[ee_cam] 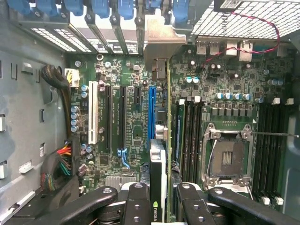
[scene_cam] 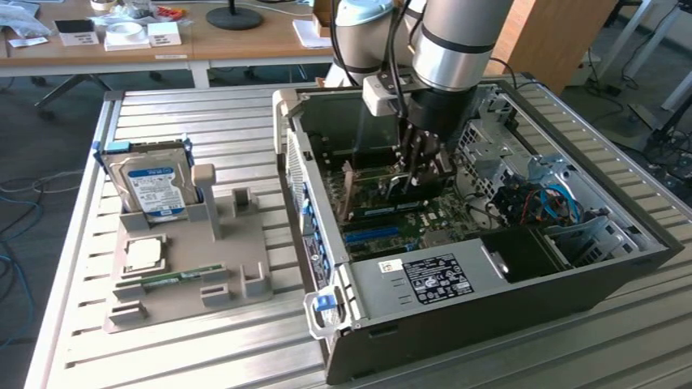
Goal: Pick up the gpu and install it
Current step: 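Insert the gpu into the slot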
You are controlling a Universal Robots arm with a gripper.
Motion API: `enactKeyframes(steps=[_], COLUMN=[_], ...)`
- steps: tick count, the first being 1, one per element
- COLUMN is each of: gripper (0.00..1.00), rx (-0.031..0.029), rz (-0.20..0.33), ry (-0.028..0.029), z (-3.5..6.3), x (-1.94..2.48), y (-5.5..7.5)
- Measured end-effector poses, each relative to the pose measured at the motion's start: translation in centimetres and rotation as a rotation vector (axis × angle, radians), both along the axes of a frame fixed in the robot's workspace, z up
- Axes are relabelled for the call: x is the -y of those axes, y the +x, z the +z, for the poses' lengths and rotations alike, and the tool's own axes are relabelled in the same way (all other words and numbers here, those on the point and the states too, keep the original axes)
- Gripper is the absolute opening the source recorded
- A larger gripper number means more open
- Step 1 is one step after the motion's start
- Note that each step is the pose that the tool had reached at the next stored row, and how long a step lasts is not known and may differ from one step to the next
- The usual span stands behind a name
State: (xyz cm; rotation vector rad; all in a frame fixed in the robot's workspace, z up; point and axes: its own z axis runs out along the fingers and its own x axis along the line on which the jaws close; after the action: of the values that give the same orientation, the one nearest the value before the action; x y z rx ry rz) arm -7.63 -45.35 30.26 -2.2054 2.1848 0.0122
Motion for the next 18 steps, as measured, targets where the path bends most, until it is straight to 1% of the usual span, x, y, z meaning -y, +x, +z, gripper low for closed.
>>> enactKeyframes(steps=[5,7,14,18], gripper=[0.27,0.27,0.27,0.27], rx=[-0.0001,0.0000,0.0000,0.0000], rz=[0.000,0.004,0.008,0.008], ry=[0.0000,0.0002,0.0003,0.0001], z=[-0.02,-0.07,-0.42,-0.43], x=[0.00,0.07,0.10,0.10], y=[-0.35,-0.48,-0.54,-0.54])
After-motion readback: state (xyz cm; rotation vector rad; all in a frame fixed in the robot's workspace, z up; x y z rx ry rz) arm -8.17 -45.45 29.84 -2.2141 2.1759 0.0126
